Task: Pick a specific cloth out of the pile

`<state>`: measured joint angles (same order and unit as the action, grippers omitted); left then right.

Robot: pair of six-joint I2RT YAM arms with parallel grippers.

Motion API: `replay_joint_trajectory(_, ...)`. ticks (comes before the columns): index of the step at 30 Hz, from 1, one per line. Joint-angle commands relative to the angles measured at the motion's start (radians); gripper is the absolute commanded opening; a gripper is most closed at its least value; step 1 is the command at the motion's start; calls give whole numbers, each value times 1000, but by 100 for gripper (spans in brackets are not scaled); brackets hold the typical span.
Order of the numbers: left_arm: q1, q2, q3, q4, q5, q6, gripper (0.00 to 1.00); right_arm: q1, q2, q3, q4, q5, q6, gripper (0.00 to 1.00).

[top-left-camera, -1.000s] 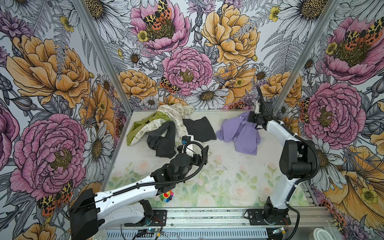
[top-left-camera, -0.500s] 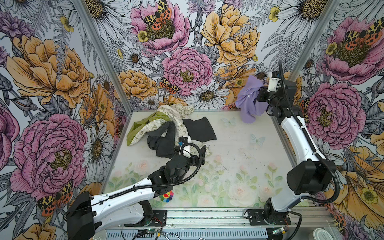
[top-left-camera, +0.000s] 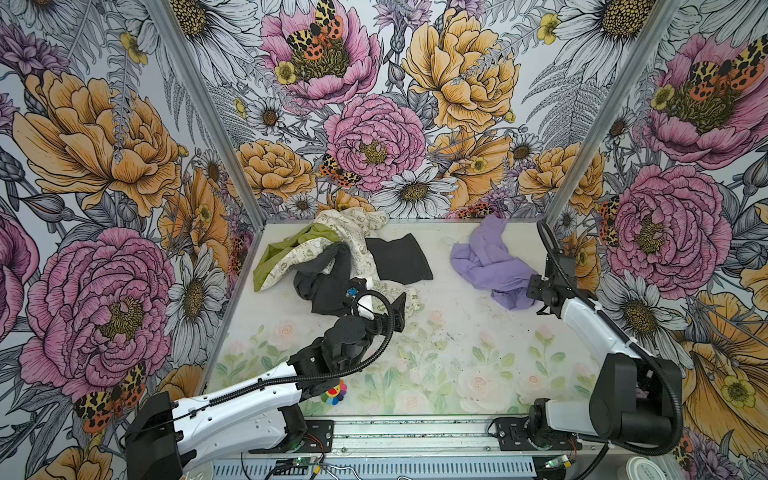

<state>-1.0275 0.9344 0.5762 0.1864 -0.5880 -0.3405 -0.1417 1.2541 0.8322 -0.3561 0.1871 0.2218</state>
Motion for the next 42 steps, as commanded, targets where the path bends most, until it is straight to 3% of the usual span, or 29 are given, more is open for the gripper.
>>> replay_joint_trajectory(1,-4,-14,-15,33,-31,3,99,8,-174,3,64,-42,101,66)
replay_joint_trajectory(5,-2,-19,-17,32,-50,12,99,12,-330,14,75,-126,143,77)
replay_joint_trajectory(8,-2,-26,-25,38,-67,18,99,19,-330,56,109,-203,138,83)
replay_joint_trajectory(15,4,-49,-36,35,-82,31,99,140,-5,264,101,-327,39,88)
replay_joint_trajectory(20,6,-69,-45,19,-94,26,99,221,253,412,14,-291,-21,90)
replay_joint_trajectory(29,22,-83,-58,10,-95,21,99,228,567,544,-154,-232,-70,93)
replay_joint_trajectory(35,38,-86,-70,10,-90,8,99,218,678,557,-268,-278,-65,95)
replay_joint_trajectory(42,58,-104,-85,12,-72,-4,99,152,654,421,-282,-338,-38,95)
